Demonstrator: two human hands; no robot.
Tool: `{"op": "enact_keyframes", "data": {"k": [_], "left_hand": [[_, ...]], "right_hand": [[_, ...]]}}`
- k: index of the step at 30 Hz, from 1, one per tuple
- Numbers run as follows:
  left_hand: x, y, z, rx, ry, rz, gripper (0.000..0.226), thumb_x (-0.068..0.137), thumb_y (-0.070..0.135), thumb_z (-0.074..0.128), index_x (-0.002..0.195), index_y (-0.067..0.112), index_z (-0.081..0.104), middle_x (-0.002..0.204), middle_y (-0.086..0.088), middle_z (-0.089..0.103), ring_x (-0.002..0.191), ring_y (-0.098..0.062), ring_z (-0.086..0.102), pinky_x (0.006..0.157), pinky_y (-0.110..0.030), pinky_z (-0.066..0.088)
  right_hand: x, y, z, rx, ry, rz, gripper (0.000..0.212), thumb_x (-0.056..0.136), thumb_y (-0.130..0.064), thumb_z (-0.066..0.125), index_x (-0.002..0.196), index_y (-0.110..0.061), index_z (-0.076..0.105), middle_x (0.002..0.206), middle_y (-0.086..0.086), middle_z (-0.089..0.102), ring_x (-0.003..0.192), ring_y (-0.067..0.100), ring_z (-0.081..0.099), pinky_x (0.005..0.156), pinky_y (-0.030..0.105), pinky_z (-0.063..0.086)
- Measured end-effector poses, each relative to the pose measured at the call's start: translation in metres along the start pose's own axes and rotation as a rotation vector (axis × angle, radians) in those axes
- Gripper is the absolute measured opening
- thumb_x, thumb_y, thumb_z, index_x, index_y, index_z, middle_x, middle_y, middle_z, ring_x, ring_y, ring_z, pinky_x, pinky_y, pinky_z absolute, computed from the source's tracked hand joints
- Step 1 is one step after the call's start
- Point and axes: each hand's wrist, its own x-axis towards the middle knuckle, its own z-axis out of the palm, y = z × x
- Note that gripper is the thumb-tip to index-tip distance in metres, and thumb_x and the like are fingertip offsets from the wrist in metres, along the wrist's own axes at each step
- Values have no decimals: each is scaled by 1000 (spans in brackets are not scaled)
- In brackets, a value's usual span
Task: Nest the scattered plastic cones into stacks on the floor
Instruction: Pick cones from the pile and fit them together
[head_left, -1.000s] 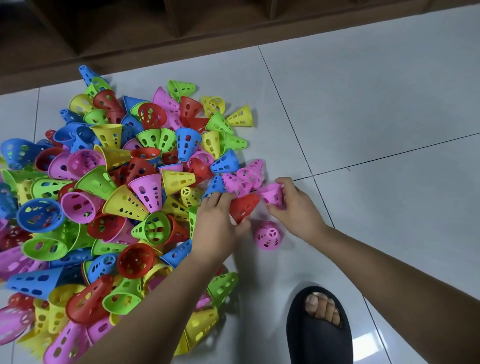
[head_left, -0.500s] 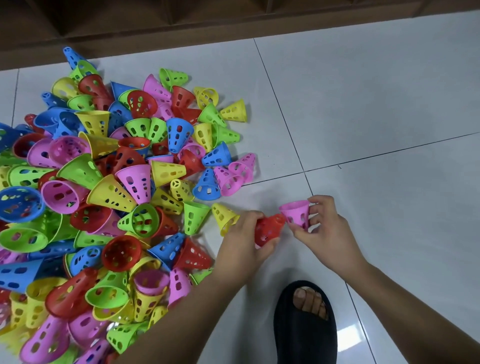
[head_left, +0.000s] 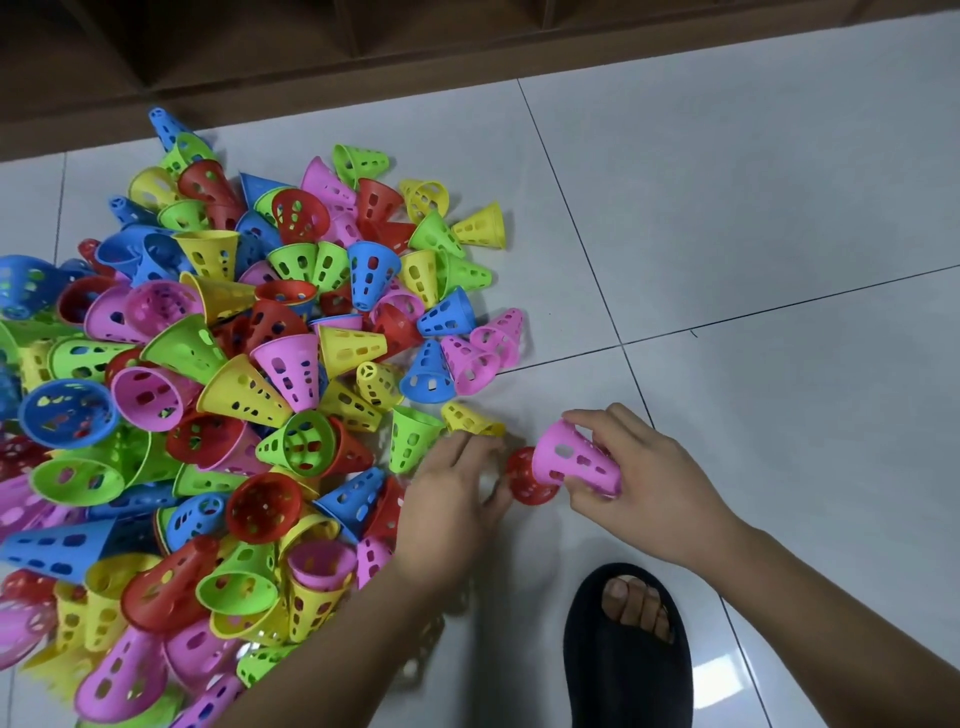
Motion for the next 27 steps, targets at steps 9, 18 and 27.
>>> {"op": "enact_keyframes", "data": {"k": [9,18,27], "left_hand": [[21,-7,-6,134,-6,-201,41,105,47,58,141,27,56,137,-2,48,119,-26,60,86,-42,60],[33,-8,9,176,-109,-284,43,109,55,40,144,35,53,143,-5,45,93,-34,72,70,-44,61],[57,-10,13,-52,-217,-370,36,107,40,54,142,35,61,157,-4,34,116,-30,67,89,-42,58]], "right_hand": [[17,-2,38,-254,-172,-24,58,77,-62,52,125,-31,62,108,-7,50,97,20,60,70,36,57],[39,8,66,-287,-173,-67,51,78,-56,53,115,-23,65,105,0,49,90,25,62,63,38,57],[66,35,54,-229,-17,-7,45,87,-45,72,123,-21,64,116,3,52,97,29,65,66,39,57]]}}
